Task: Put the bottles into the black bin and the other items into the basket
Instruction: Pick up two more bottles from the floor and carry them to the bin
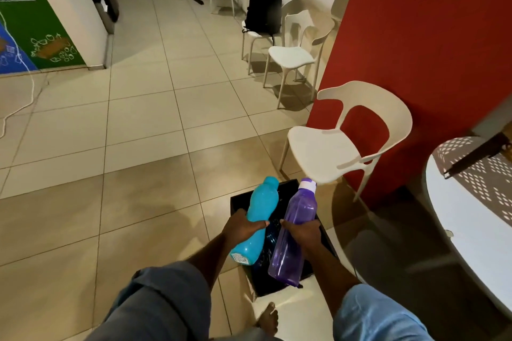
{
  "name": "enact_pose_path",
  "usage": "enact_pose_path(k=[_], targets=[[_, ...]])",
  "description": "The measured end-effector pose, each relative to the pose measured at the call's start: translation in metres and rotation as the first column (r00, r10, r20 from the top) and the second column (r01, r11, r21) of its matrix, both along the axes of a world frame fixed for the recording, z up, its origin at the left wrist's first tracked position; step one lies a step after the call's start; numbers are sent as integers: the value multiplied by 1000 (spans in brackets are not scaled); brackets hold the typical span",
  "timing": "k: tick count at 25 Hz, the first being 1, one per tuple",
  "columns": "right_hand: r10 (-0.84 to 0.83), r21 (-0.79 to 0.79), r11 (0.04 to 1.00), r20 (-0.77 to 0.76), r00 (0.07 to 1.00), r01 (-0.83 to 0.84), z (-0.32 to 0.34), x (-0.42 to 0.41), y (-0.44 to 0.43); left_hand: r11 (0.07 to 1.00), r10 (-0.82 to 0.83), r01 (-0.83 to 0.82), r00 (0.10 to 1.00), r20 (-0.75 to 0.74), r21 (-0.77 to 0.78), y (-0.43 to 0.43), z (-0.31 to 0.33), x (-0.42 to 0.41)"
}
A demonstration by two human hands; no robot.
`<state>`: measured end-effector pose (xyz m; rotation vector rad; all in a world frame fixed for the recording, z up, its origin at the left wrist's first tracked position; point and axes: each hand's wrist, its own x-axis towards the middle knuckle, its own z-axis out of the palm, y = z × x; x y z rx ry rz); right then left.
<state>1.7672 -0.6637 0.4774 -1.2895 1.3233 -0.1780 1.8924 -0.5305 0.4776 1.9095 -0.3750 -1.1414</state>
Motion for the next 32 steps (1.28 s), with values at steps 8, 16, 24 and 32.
enact_pose_path(k=[8, 16, 24, 32], targets=[[14, 88, 996, -20, 1000, -12, -11, 36, -44, 965, -170, 163, 985, 18, 204, -64, -24, 40], [196, 126, 979, -368, 909, -160, -13, 56, -56, 836, -511, 459, 851, 121, 299, -110, -43, 93], [185, 5, 978, -498, 847, -210, -8, 71, -38, 769, -638, 591, 736, 226, 244, -128, -35, 123], [-46, -117, 993, -484, 874, -13, 6, 23, 25, 516, -849, 825, 455, 270, 231, -118, -27, 67]])
